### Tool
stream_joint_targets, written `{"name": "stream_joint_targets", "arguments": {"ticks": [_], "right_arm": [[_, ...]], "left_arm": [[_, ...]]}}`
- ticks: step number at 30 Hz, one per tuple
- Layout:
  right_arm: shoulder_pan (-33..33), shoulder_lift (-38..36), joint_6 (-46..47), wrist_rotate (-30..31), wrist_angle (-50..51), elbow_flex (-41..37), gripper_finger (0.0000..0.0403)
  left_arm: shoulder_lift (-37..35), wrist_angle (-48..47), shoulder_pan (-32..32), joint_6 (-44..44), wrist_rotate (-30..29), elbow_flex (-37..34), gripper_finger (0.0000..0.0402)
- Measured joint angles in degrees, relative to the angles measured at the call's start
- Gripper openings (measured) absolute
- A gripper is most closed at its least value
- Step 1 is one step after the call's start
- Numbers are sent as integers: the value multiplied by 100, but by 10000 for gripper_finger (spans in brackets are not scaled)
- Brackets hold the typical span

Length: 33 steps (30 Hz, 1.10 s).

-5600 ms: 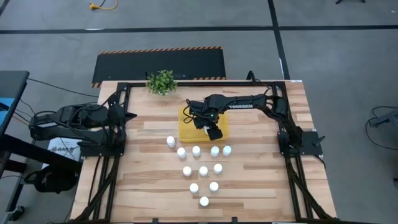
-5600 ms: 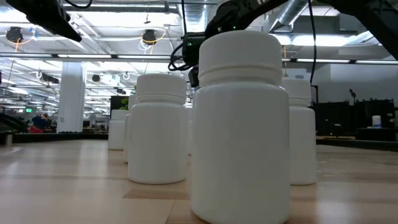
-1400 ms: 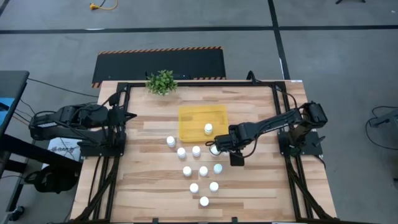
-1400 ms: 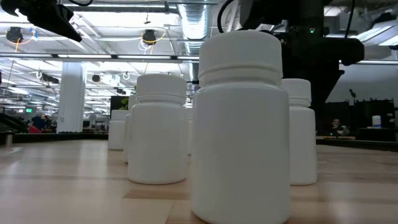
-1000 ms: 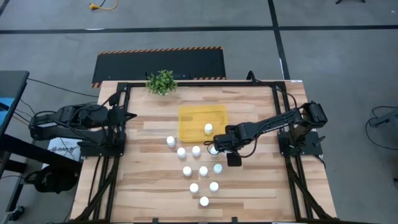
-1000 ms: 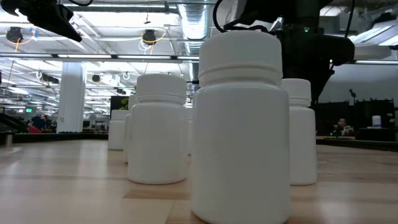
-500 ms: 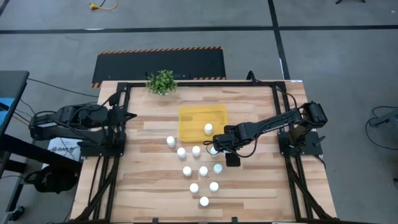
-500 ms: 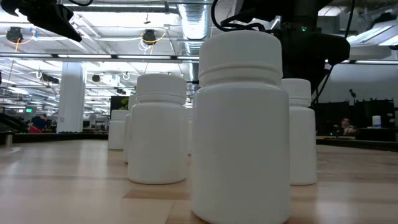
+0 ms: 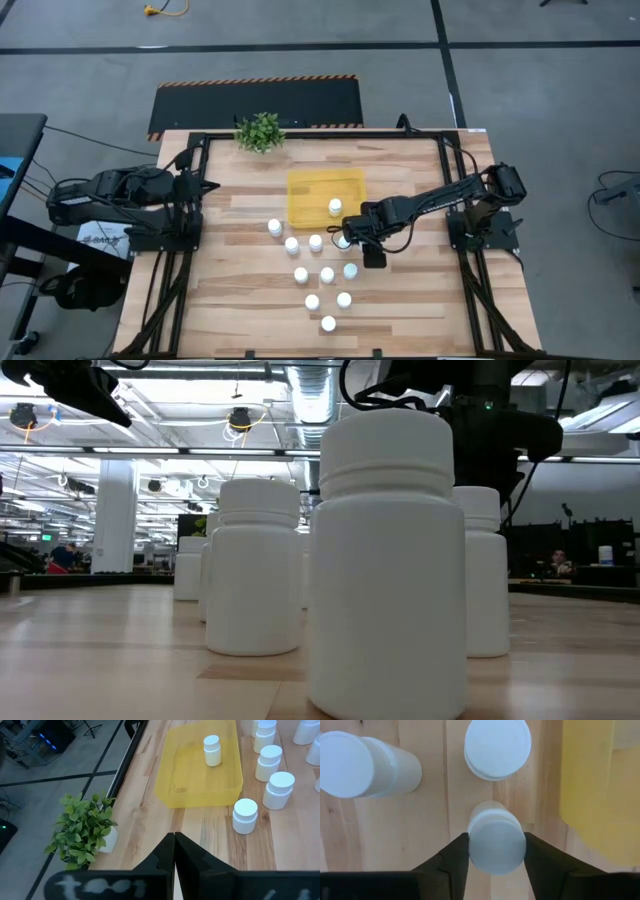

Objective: Pick and place pill bottles into a basket
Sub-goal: Put the white medicine bottle into the yellow bin

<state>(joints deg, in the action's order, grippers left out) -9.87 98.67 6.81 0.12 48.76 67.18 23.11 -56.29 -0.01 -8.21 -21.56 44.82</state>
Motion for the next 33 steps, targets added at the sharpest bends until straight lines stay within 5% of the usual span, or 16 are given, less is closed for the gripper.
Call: {"name": "stream_joint_targets", "arguments": {"ticks": [4,16,33], "right_arm": [[0,0,117,-60,84,0,184],[0,0,175,-400,1024,514,150],[558,0,-425,-251,2661,2639,162]], "left_arm": [[-1,1,0,46,0,0,0],[0,0,0,13,0,0,0],[0,1,0,20,0,0,0]]}}
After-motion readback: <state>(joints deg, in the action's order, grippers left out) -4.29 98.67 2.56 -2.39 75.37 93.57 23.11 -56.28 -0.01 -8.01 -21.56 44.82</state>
